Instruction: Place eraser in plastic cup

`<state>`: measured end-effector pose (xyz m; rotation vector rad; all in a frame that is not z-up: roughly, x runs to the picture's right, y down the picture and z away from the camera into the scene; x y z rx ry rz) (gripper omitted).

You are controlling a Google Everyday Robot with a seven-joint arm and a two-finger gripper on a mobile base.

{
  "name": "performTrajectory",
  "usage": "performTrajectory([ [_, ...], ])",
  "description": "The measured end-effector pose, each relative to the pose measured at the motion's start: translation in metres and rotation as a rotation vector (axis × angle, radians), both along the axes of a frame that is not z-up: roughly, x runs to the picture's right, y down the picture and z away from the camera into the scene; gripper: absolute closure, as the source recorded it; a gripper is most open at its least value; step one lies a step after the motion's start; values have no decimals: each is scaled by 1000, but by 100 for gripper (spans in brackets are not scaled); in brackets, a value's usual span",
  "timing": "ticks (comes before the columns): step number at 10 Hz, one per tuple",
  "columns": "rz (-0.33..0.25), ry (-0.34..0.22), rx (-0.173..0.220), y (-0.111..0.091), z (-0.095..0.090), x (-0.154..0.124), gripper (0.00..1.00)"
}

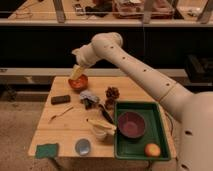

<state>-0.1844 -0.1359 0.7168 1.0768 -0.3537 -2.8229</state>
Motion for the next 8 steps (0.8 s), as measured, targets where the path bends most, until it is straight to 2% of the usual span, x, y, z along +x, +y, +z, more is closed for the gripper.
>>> performTrajectory([
  [3,-149,-3,4,15,-6,-67,20],
  [4,-226,4,-8,35,-3,-97,20],
  [5,-257,9,-18,45,2,-106,20],
  [7,-325,38,-81,81,31,-136,20],
  [8,-336,49,-104,93,42,-143,20],
])
